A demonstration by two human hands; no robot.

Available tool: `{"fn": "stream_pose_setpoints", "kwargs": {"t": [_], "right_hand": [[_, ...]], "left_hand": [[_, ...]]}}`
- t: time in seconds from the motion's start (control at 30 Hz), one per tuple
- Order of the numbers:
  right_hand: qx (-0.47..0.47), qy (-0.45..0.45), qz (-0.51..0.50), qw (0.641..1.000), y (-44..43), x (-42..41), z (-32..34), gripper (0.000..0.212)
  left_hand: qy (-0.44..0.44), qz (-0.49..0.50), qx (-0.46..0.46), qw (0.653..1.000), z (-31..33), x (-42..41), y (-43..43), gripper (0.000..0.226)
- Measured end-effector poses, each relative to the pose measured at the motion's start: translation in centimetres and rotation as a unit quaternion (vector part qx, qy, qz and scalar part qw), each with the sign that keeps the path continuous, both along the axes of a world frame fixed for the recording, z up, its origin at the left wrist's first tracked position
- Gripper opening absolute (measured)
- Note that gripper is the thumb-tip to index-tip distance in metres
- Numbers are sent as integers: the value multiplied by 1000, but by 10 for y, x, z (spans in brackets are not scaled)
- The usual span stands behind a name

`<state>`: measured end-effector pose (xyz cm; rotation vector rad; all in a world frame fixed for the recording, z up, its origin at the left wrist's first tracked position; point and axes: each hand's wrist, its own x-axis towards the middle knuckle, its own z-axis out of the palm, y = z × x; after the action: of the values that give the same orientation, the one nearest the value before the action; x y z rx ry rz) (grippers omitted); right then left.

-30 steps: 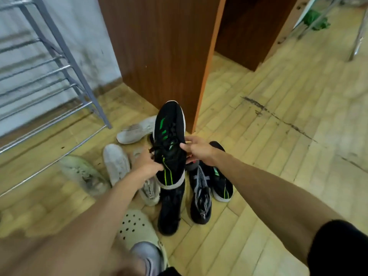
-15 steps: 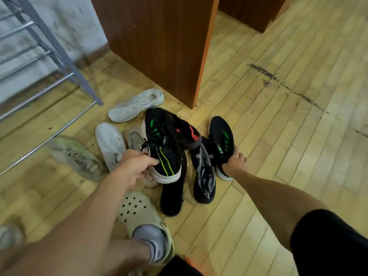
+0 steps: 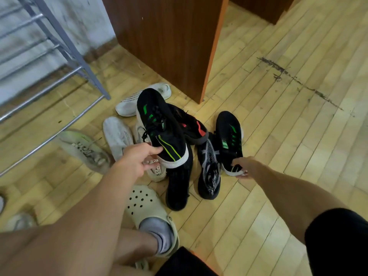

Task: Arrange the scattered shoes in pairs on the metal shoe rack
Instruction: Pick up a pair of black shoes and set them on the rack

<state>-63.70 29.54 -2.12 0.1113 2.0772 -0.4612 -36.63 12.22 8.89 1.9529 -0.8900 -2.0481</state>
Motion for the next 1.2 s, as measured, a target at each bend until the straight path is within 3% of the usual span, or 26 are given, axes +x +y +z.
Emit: {"fn": "stream_pose_setpoints", "kwargs": {"t": [0.13,0.23,0.33,0.47,0.63,0.8,0.93,1.07,1.2], "right_hand": [[29,109,173,978,-9,-3,32,40],[18,176,228,957,-17,-13,63,44],[4,200,282,938,-22,-21,96,36],[-69,131,273,951,-25,-20,106,31],[-159,40,143,976,-35,3,87,35],[-163,26,288,944,-63,39,85,22],[-197,-14,374,906,-116,82,88,31],[-231,-63,358,902,-169,121,72,46],[-246,-93,333,905,-216,152,56,35]], "left_hand": [[-8,10,-9,1000,8,-3,2,42],[-5,0,-9,1000,15,-10,4,26],[1,4,-16,1000,18,-13,4,20],[-22,36,-51,998,16,-5,6,28],[-61,96,-67,991,11,32,4,21],[-76,123,-62,988,12,77,-2,13],[-76,166,-60,981,10,100,-17,31],[-92,180,-86,975,3,119,-47,33],[-123,164,-96,974,-13,145,-82,28]]}}
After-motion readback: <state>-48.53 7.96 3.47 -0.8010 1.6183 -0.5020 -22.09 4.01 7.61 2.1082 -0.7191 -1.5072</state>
